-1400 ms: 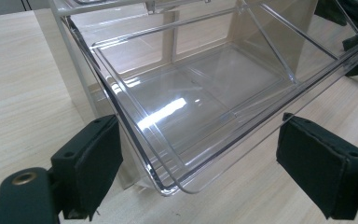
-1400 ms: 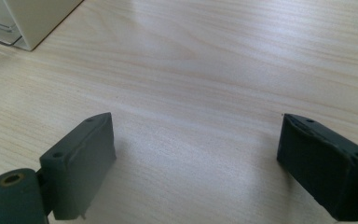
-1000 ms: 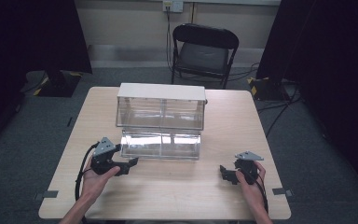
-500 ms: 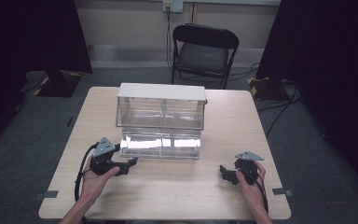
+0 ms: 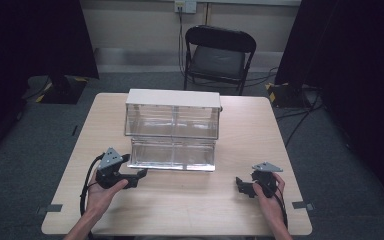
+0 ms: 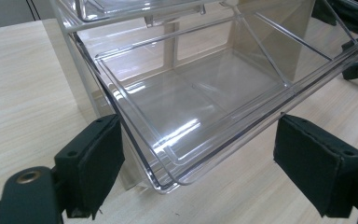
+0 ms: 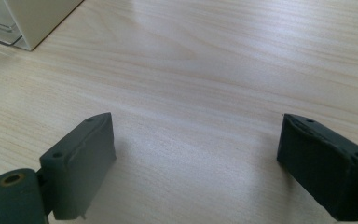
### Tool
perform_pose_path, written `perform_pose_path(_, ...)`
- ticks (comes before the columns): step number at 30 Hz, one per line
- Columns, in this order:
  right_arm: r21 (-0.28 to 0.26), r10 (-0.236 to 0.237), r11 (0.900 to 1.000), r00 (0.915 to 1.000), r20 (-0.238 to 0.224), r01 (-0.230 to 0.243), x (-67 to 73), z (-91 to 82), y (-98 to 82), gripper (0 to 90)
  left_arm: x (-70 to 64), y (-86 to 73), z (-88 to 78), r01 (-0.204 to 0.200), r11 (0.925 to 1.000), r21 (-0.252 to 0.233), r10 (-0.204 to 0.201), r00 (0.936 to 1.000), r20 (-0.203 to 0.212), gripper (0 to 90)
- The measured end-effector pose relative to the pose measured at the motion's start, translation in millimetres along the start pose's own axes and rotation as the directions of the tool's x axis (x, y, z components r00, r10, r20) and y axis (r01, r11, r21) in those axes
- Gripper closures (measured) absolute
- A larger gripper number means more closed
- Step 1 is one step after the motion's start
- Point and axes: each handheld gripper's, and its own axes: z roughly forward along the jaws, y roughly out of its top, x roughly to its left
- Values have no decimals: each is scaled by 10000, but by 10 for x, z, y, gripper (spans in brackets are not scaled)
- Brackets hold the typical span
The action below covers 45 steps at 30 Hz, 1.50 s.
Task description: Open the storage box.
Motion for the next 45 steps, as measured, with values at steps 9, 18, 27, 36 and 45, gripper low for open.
perform_pose_path(9,0,-2,10000,10000,-4,2,0,0,0,104,6,26,-16,95,9999,-51,-95,10000,0,154)
perform_pose_path(18,2,-18,10000,10000,-20,18,-1,2,1,103,25,67,-45,176,9995,-249,-175,9998,33,153)
perform_pose_path(27,1,-20,10000,10000,-20,20,-1,2,1,103,48,100,-42,219,9992,-339,-220,9998,-26,154)
perform_pose_path(36,2,-25,10000,10000,-18,25,-2,2,1,103,70,125,-39,296,9985,-461,-296,9996,1,155)
perform_pose_path(45,4,-19,10000,10000,-17,19,-1,2,1,103,61,163,7,82,9994,-330,-83,10000,-24,155)
